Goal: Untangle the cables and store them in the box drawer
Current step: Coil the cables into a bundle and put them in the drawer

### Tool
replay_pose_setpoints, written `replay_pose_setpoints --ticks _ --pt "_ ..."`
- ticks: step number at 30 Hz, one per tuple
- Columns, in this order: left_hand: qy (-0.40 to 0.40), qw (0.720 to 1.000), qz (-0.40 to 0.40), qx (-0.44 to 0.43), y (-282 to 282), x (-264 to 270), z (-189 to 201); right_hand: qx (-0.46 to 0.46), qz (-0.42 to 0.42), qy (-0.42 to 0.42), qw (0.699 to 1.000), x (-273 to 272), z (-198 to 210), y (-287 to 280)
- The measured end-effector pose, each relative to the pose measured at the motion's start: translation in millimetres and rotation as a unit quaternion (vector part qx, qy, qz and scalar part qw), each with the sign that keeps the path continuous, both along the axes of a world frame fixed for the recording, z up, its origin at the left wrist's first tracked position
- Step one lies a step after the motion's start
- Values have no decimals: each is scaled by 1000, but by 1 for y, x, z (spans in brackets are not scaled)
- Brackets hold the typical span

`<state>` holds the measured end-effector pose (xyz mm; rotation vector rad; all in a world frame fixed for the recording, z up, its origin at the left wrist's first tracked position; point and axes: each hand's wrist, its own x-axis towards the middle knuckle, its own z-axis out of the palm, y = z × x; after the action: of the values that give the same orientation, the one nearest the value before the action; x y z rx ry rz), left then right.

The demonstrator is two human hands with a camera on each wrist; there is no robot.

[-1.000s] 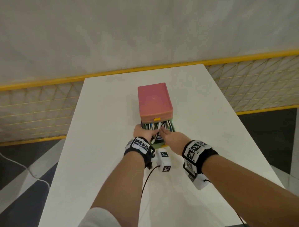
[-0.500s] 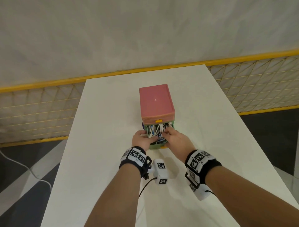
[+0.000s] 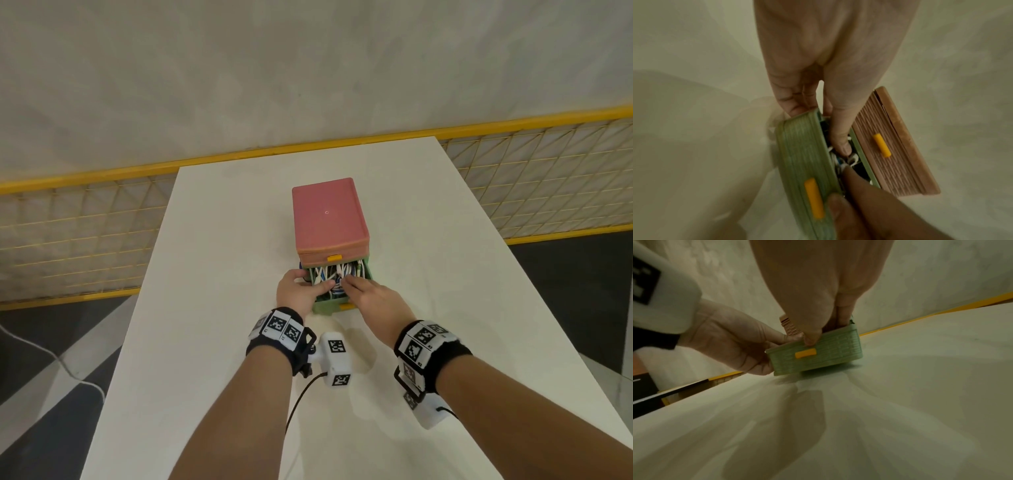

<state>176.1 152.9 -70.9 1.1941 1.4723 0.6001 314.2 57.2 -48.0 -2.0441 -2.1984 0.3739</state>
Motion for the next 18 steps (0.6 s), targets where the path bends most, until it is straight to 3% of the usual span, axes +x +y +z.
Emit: replay_pose_setpoints --ticks 6,8,11,16,18 --pt "107 985 10 133 0 14 7 -2 -36 14 999 -2 -7 22" --pt "117 960 -11 253 0 15 15 5 -47 26 999 -1 -11 25" --pt "161 899 -113 391 9 13 26 19 -65 17 998 -1 -16 33" --pt "239 861 -240 379 26 6 32 88 -62 26 994 -1 -14 36" --pt "300 834 -283 367 27 4 40 116 -72 22 990 2 -20 30"
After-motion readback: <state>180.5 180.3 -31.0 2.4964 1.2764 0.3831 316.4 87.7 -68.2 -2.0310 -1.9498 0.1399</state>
